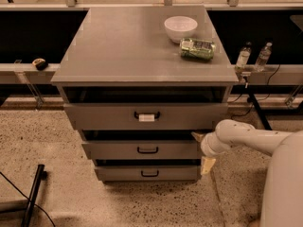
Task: Open middle drawer
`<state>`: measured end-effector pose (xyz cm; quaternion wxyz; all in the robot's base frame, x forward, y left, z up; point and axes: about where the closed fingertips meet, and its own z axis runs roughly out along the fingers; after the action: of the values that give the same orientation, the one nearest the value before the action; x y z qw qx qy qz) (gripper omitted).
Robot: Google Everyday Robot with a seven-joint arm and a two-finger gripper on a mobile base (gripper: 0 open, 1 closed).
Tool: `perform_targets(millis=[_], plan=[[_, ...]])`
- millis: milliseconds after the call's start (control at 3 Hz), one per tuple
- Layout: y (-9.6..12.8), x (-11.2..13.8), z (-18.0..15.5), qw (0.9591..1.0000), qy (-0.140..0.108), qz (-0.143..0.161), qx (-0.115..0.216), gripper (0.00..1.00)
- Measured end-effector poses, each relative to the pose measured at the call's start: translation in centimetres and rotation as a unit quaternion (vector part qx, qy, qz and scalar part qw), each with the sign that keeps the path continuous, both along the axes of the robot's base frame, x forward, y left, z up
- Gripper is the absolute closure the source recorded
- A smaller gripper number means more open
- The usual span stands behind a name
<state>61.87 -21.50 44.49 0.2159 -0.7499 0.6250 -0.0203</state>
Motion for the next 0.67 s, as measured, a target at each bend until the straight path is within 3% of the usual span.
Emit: perform_targets(millis=[333, 667], plan=[[0.38, 1.13, -1.62, 0.9999, 0.006, 0.002, 0.008, 0.01], [0.80, 1.66, -2.40, 0.9998, 0.009, 0.004, 0.019, 0.10]])
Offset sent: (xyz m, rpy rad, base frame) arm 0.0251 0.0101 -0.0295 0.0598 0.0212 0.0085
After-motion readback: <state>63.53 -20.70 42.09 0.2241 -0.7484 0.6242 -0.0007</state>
